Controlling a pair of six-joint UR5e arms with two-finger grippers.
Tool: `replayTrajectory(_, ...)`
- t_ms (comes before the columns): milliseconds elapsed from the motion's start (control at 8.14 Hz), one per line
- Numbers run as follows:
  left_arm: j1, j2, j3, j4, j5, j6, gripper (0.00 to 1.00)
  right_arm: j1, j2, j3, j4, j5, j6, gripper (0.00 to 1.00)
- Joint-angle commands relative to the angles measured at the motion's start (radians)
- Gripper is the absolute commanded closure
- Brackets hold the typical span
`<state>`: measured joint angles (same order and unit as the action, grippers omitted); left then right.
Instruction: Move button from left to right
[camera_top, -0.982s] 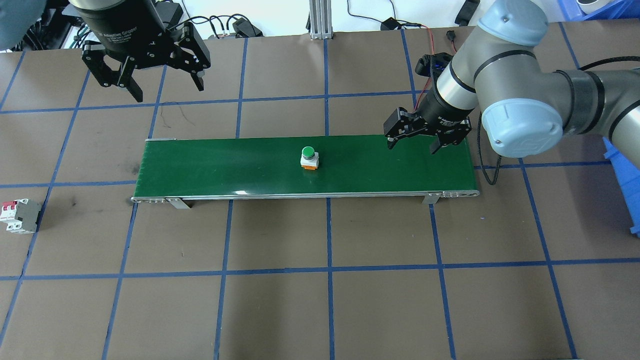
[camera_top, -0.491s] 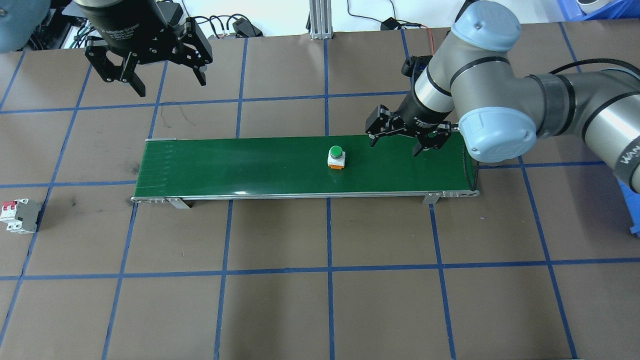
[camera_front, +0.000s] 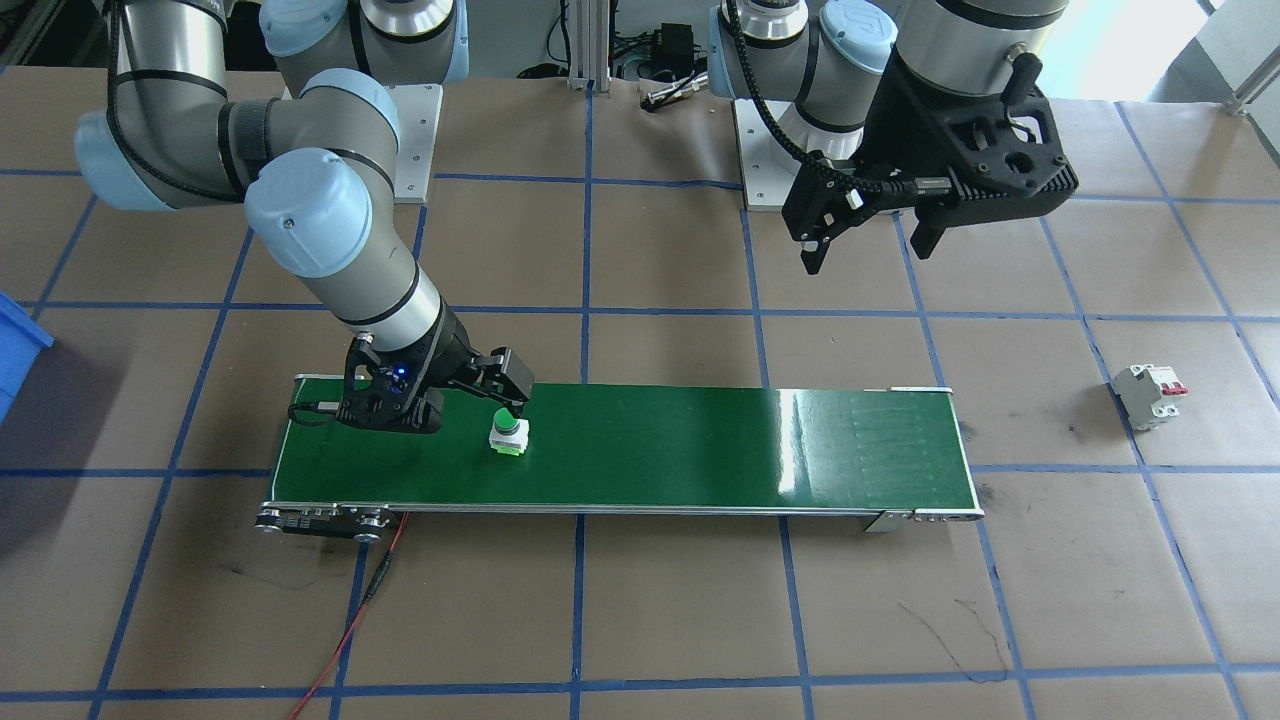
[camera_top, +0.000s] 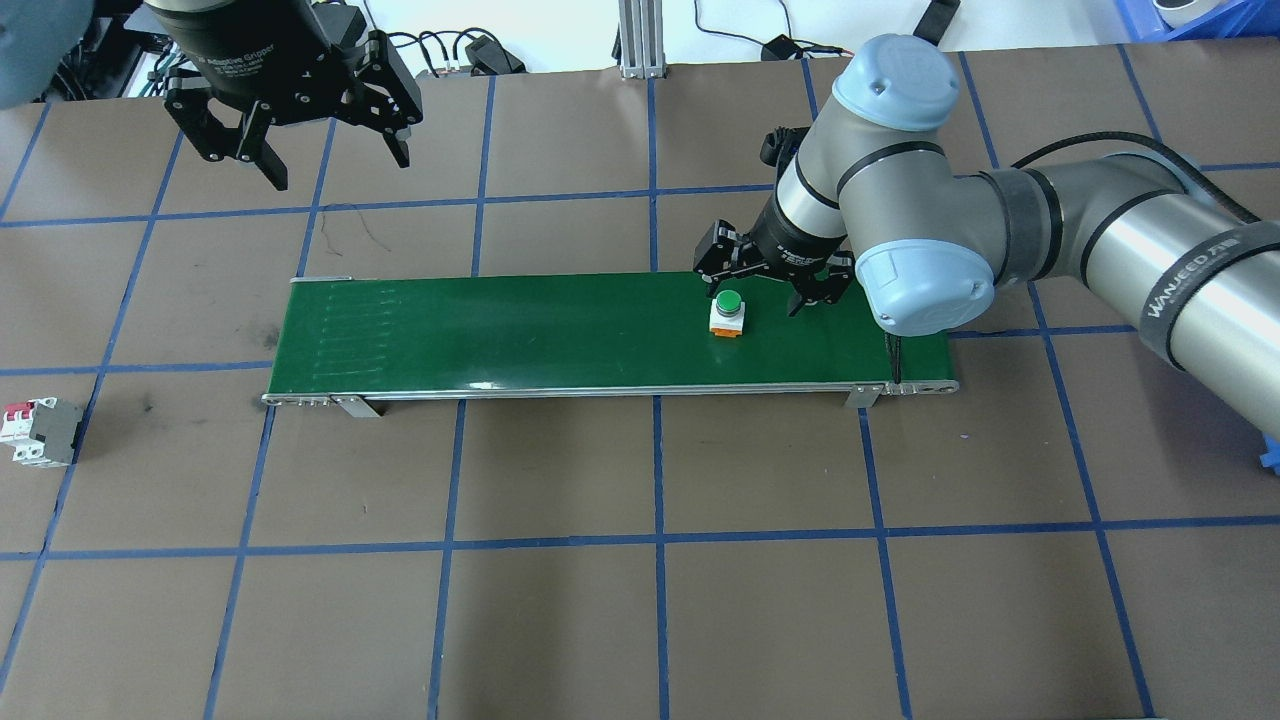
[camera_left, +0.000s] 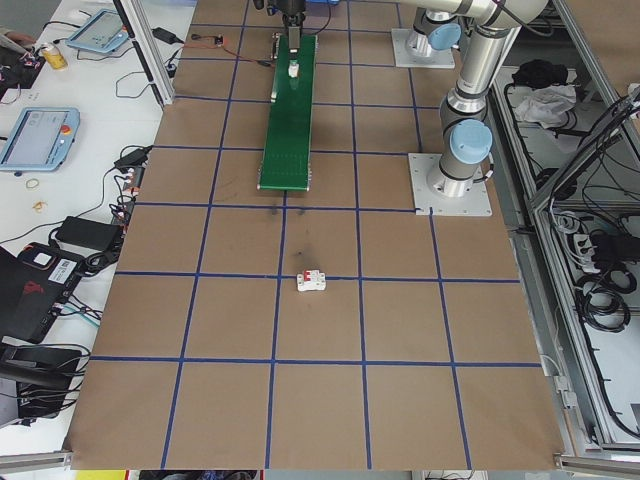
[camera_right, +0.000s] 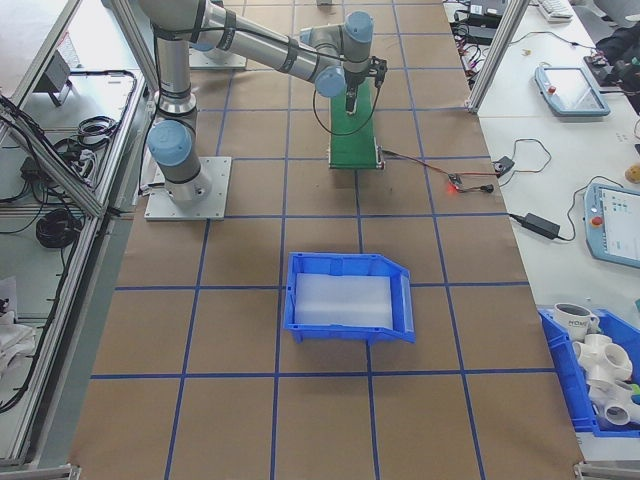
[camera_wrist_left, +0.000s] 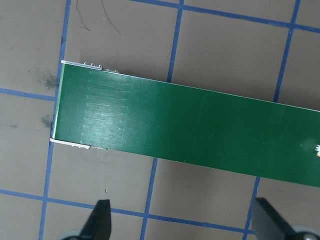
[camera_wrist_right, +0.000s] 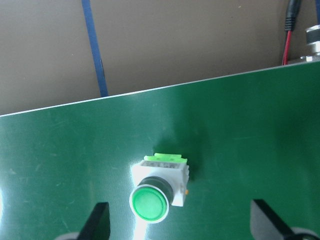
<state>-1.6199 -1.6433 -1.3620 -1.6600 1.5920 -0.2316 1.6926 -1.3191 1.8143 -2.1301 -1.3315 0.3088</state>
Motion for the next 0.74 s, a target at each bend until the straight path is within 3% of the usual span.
replayTrajectory(0, 0.0, 0.007, 0.0, 0.0, 0.006, 0.0, 0.0, 0.002, 0.064, -0.001, -0.028, -0.043, -0.01, 0.0)
replayTrajectory(123, 0.0, 0.008, 0.0, 0.0, 0.006, 0.0, 0.0, 0.002, 0.066, 0.002, -0.018, -0.07, -0.029, 0.13)
replayTrajectory(246, 0.0, 0.01, 0.0, 0.0, 0.008, 0.0, 0.0, -0.001, 0.066, 0.002, 0.013, -0.149, -0.036, 0.46)
replayTrajectory(368, 0.0, 0.01, 0.003, 0.0, 0.008, 0.032, 0.0, -0.001, 0.063, 0.0, 0.033, -0.172, -0.039, 0.8)
replayTrajectory(491, 0.0, 0.011, 0.003, 0.0, 0.008, 0.05, 0.0, -0.007, 0.055, -0.001, 0.033, -0.172, -0.046, 1.0)
replayTrajectory(614, 0.0, 0.011, 0.004, 0.0, 0.008, 0.051, 0.0, -0.019, 0.054, -0.01, 0.032, -0.175, -0.113, 1.0)
